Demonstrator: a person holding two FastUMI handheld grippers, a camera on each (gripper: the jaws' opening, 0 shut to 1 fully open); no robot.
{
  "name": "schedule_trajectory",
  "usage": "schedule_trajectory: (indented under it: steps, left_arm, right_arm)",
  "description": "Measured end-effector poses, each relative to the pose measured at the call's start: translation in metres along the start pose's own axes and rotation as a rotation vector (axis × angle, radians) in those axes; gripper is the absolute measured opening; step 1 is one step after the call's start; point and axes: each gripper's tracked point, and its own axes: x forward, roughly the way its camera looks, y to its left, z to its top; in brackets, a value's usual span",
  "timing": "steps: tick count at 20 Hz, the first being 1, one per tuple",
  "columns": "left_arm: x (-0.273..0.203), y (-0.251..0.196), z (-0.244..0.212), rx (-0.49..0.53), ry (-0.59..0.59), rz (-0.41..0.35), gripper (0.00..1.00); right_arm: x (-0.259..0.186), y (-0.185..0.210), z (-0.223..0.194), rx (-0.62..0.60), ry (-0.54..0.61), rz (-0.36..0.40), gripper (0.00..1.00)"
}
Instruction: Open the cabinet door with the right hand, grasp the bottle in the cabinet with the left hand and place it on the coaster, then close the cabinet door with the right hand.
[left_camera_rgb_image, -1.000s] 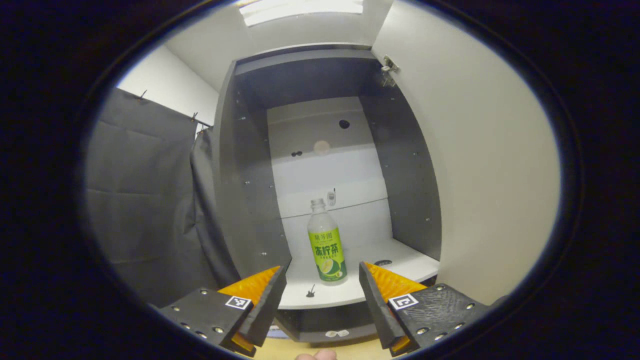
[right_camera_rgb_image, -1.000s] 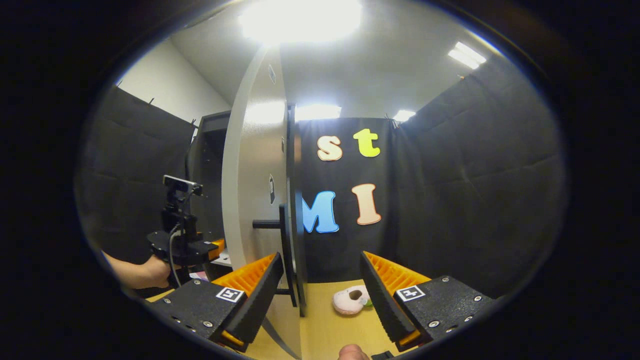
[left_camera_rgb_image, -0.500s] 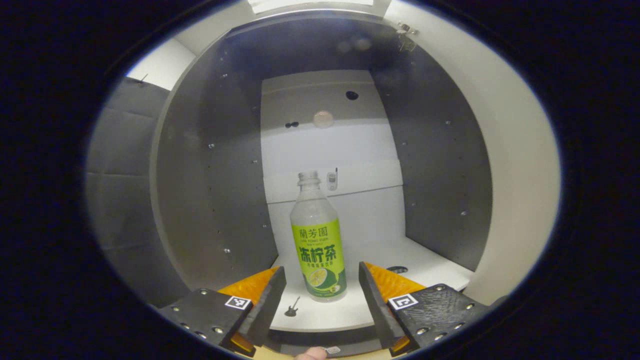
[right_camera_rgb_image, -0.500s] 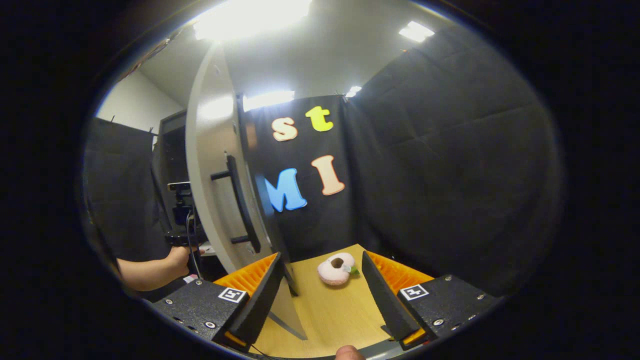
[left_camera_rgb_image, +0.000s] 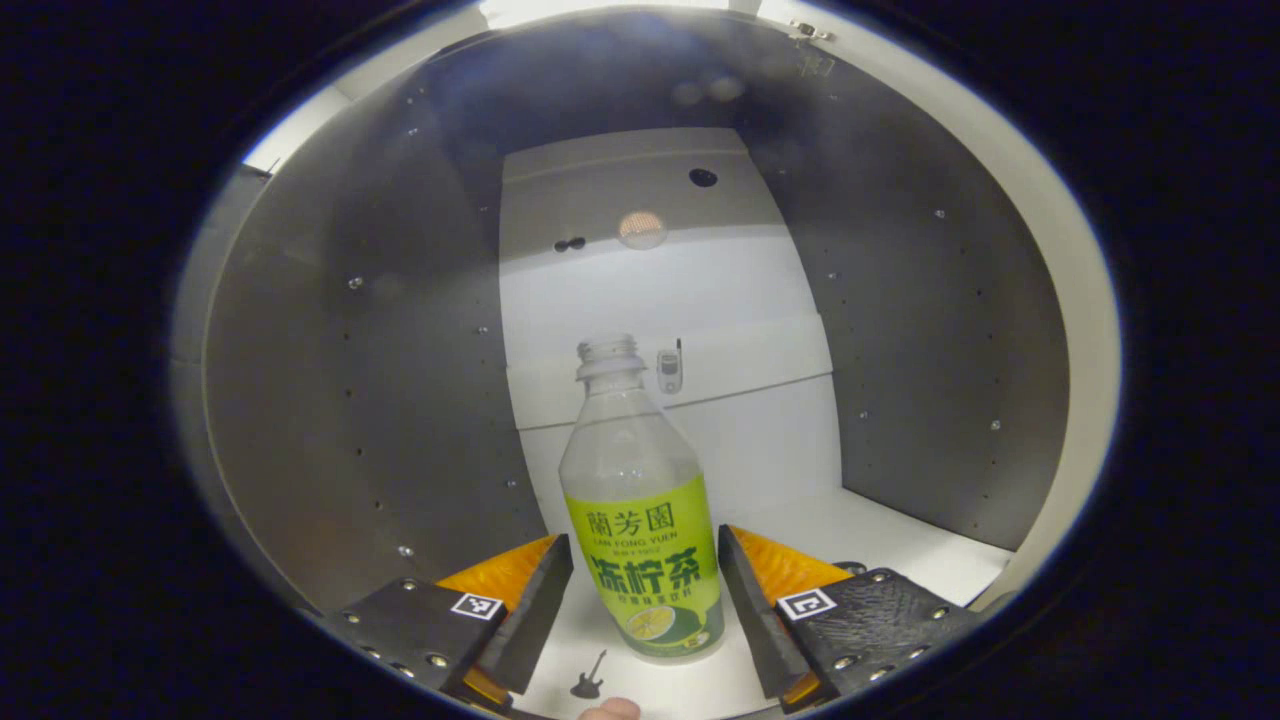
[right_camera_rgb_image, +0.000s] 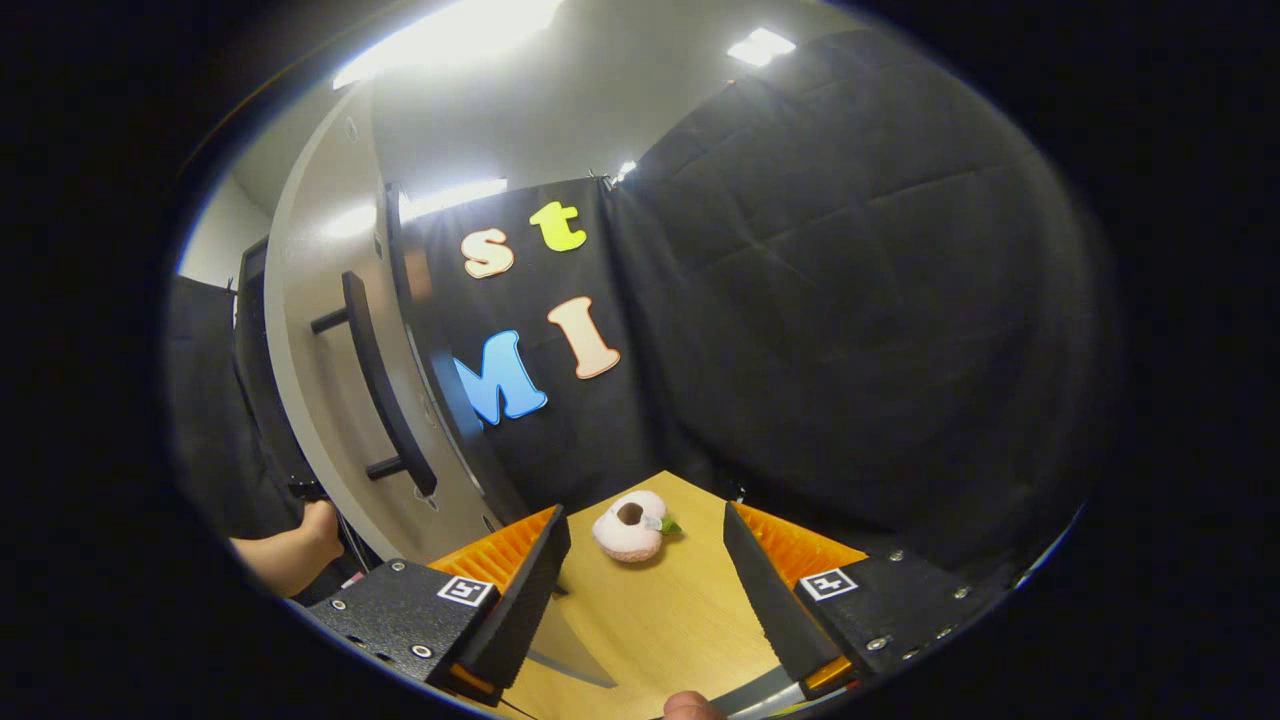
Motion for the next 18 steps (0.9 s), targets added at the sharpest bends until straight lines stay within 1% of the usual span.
schedule_trajectory:
  steps: [1, 3, 6, 7, 9, 11, 12, 13, 14, 15, 16, 18]
  left_arm:
    - [0.003, -0.006, -0.002, 0.020, 0.011, -0.033, 0.83]
    - [0.007, -0.015, -0.013, 0.031, 0.046, -0.058, 0.83]
    - [0.006, -0.007, -0.016, -0.007, 0.045, -0.026, 0.84]
    - [0.006, -0.007, -0.015, -0.013, 0.046, -0.029, 0.77]
    - [0.005, -0.006, -0.016, -0.014, 0.044, -0.016, 0.71]
    - [-0.001, -0.003, -0.007, -0.031, 0.021, -0.029, 0.71]
    - [-0.003, -0.001, -0.002, -0.034, 0.002, -0.028, 0.66]
    - [-0.007, 0.000, 0.004, -0.035, -0.014, -0.026, 0.66]
    - [-0.011, 0.001, 0.009, -0.033, -0.026, -0.020, 0.62]
    - [-0.016, 0.003, 0.015, -0.029, -0.035, -0.017, 0.71]
    - [-0.022, 0.006, 0.022, -0.027, -0.047, -0.011, 0.66]
    - [-0.035, 0.012, 0.033, -0.037, -0.062, 0.004, 0.63]
  right_arm:
    - [0.000, 0.002, 0.001, -0.006, -0.007, 0.001, 0.95]
    - [-0.002, 0.006, 0.005, -0.013, -0.021, -0.010, 0.95]
    - [0.001, 0.008, 0.004, -0.032, -0.032, -0.019, 0.95]
    - [0.001, 0.008, 0.002, -0.037, -0.025, -0.016, 0.95]
    - [-0.001, 0.009, -0.004, -0.045, -0.012, -0.013, 0.95]
    - [-0.003, 0.009, -0.002, -0.051, -0.020, -0.014, 0.95]
    - [-0.004, 0.009, 0.000, -0.052, -0.029, -0.012, 0.95]
    - [-0.004, 0.009, 0.002, -0.054, -0.034, -0.004, 0.95]
    - [-0.004, 0.008, 0.002, -0.057, -0.036, 0.007, 0.95]
    - [-0.005, 0.007, 0.003, -0.061, -0.038, 0.018, 0.95]
    - [-0.005, 0.006, 0.005, -0.067, -0.040, 0.031, 0.95]
    - [-0.005, 0.006, 0.010, -0.082, -0.045, 0.074, 0.95]
